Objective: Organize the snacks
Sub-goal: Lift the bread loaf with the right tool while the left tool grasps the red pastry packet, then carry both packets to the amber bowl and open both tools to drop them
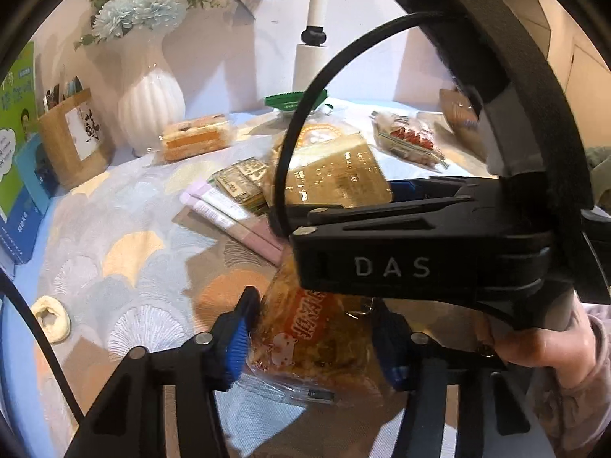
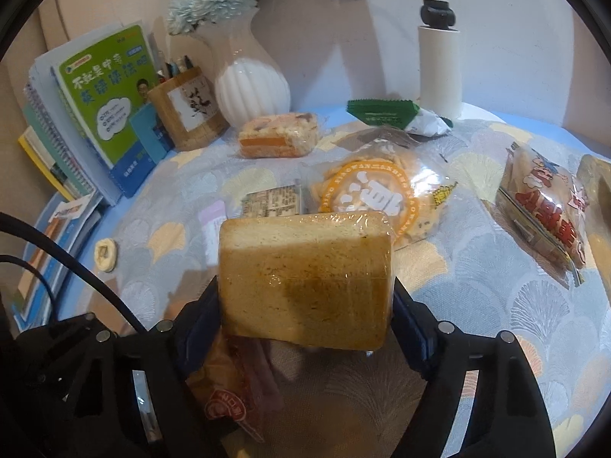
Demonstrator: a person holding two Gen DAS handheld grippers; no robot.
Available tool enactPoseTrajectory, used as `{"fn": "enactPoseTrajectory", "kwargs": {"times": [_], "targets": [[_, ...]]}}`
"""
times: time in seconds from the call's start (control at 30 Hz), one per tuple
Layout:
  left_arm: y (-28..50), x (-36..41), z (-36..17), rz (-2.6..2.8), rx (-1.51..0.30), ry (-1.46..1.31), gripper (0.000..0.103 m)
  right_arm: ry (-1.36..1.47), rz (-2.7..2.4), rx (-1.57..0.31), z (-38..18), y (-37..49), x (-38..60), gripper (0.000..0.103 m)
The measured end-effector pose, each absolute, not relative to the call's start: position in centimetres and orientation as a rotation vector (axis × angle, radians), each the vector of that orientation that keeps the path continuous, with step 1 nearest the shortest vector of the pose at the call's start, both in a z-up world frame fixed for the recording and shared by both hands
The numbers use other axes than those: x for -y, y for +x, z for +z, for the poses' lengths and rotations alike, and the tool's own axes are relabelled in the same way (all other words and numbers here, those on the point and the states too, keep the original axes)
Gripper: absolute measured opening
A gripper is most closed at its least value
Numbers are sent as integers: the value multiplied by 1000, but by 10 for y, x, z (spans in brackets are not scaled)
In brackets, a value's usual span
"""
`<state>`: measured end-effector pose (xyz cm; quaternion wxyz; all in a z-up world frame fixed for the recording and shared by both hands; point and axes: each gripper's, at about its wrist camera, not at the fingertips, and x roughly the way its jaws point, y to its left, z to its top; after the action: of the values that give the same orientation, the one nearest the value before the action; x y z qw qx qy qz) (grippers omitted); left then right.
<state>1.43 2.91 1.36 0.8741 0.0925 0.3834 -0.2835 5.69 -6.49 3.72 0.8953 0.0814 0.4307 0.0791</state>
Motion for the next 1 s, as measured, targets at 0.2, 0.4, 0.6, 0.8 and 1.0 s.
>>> {"fn": "enactPoseTrajectory", "kwargs": {"times": [0.2, 0.4, 0.6, 0.8, 1.0], "targets": [[10, -31, 17, -600, -779, 180, 51, 235, 206, -871, 40, 55, 74, 79], [8, -31, 19, -599, -760, 184, 51, 479, 256, -776, 47, 46, 113, 79], [10, -40, 21, -584, -753, 133, 51, 865, 290, -698, 31, 40, 177, 79], [2, -41, 28, -583, -687, 111, 51, 830, 273, -670, 40, 34, 175, 79], [9, -26, 39, -500, -734, 138, 50, 795, 263, -635, 67, 24, 176, 79]]}}
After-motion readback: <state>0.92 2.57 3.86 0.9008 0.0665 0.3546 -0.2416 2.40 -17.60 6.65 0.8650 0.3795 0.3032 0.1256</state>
